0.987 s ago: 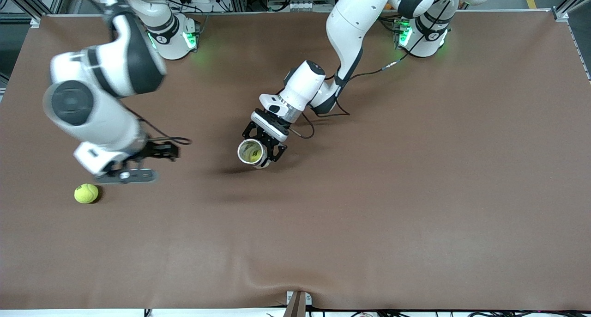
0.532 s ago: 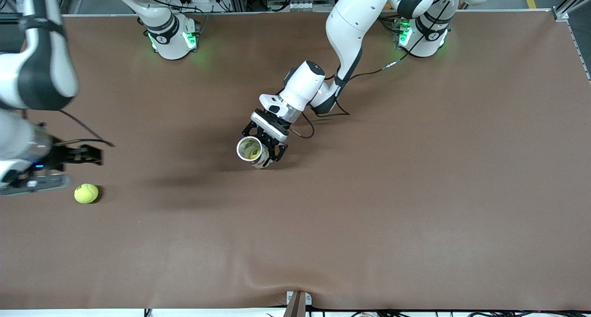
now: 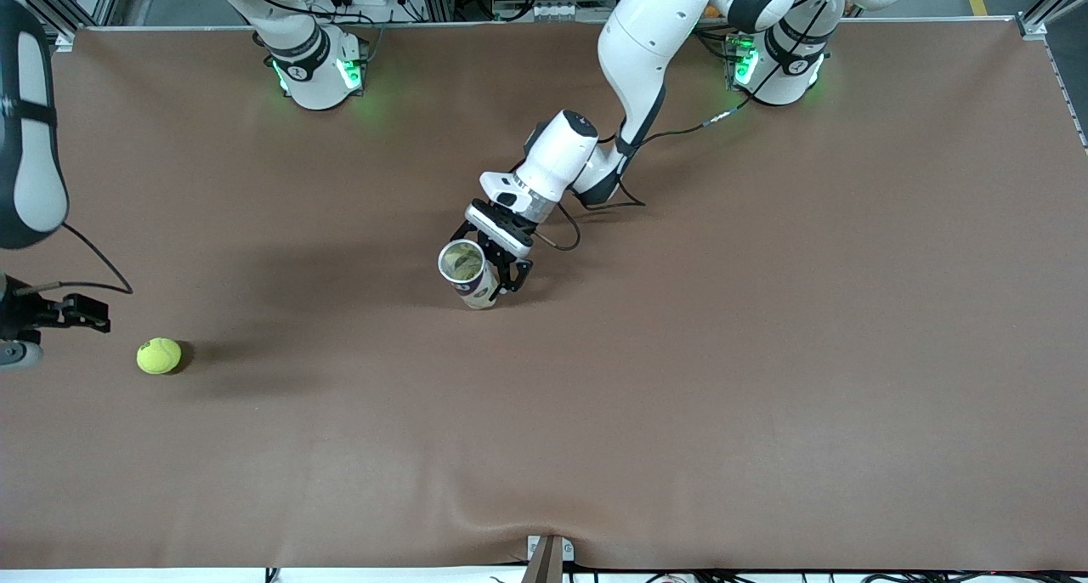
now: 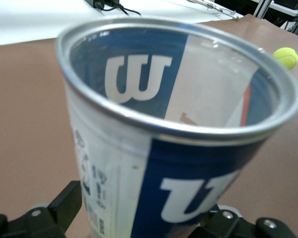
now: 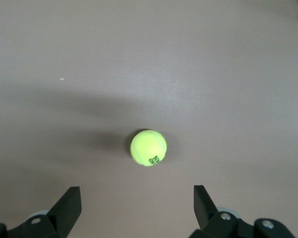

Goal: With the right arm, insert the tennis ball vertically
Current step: 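Move the right gripper to the second tennis ball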

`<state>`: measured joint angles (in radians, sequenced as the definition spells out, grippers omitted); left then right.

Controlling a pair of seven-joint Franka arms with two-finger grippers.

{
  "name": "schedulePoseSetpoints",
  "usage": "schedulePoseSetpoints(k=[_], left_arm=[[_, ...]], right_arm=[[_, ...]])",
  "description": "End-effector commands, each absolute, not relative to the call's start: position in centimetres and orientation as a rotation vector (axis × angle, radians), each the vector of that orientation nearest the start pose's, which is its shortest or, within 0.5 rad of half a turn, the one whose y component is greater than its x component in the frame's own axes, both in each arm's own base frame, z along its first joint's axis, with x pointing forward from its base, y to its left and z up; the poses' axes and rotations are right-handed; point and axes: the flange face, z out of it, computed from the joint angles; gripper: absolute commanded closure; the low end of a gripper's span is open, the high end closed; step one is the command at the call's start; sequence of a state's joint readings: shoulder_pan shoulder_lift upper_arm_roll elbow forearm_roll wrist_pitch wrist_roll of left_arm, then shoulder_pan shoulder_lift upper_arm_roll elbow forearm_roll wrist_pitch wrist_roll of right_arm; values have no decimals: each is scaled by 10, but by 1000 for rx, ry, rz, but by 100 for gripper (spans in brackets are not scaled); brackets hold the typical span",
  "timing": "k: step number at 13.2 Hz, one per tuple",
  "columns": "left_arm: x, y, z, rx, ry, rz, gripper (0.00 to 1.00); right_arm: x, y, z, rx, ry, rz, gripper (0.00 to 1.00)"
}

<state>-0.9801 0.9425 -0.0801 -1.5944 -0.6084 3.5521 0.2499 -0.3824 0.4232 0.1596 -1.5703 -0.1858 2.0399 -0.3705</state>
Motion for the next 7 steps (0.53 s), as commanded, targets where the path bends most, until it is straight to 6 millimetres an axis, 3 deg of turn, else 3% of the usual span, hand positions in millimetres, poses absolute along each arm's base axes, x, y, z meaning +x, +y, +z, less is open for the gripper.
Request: schedulePoseSetpoints(k=[1, 7], left_arm=[[415, -574, 186, -3153, 883, -1467, 0], [413, -572, 181, -3152, 890, -1447, 0]], right_arm=[[667, -201, 362, -3233, -408, -77, 0], [659, -212, 285, -3211, -401, -144, 0]])
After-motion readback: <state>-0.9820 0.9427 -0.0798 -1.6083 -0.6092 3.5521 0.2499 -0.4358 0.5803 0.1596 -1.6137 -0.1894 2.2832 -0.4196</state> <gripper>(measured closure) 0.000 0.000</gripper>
